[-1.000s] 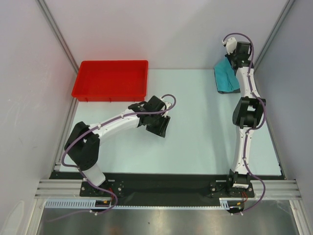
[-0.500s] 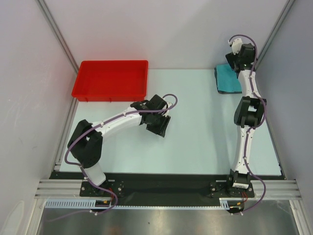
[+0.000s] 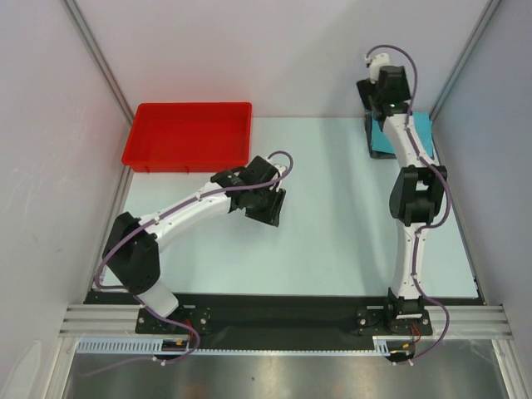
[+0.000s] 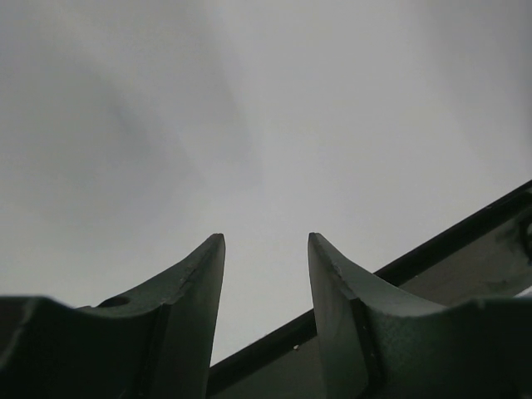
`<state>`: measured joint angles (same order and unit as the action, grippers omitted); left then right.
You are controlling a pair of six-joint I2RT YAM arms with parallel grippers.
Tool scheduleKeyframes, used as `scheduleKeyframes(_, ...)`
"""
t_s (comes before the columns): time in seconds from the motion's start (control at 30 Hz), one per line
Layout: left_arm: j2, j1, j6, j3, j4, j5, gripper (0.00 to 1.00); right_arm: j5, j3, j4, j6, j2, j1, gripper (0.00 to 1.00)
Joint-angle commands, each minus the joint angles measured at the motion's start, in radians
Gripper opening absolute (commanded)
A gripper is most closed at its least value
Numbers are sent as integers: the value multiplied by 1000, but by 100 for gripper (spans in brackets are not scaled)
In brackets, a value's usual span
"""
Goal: Fold and stack the t-shirts
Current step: Neatly place the folded tshirt to the corner
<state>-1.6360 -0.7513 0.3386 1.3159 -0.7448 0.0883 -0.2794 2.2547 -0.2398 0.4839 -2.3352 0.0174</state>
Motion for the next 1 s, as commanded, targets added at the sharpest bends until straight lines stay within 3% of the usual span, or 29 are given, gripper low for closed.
scheduleKeyframes(0.0,87,4,77,10,27,-10,50,72,-155,-29,-145,206,134,100)
scheduleKeyframes(0.2,243,6,152,-107,91,-3,53,169,-509,-44,-422,528,318,100)
scheduleKeyframes(0.27,338,6,197,-200,156,5,55,234,-682,-44,-589,653,367,99)
scheduleKeyframes(0.33,410,6,241,-306,235,27,57,270,-891,-27,-718,739,391,100)
scheduleKeyframes(0.4,516,6,273,-383,295,37,60,365,-1068,57,-937,906,408,100)
scheduleKeyframes(0.43,547,6,311,-458,345,37,61,390,-1259,139,-1028,977,406,100)
scheduleKeyframes(0.47,620,6,327,-493,369,36,62,463,-1349,190,-1151,1098,406,100)
scheduleKeyframes(0.53,691,7,384,-605,438,18,68,483,-1566,261,-1260,1221,406,100)
scheduleKeyframes(0.57,734,7,398,-647,473,16,68,464,-1610,246,-1303,1269,408,100)
scheduleKeyframes(0.6,824,7,417,-691,510,7,75,453,-1650,185,-1380,1350,408,100)
scheduleKeyframes(0.73,1086,9,606,-981,703,-74,88,450,-1770,-69,-1418,1482,408,100)
scheduleKeyframes(0.97,1551,12,904,-1302,854,-156,96,528,-2011,-23,-1501,1894,403,100)
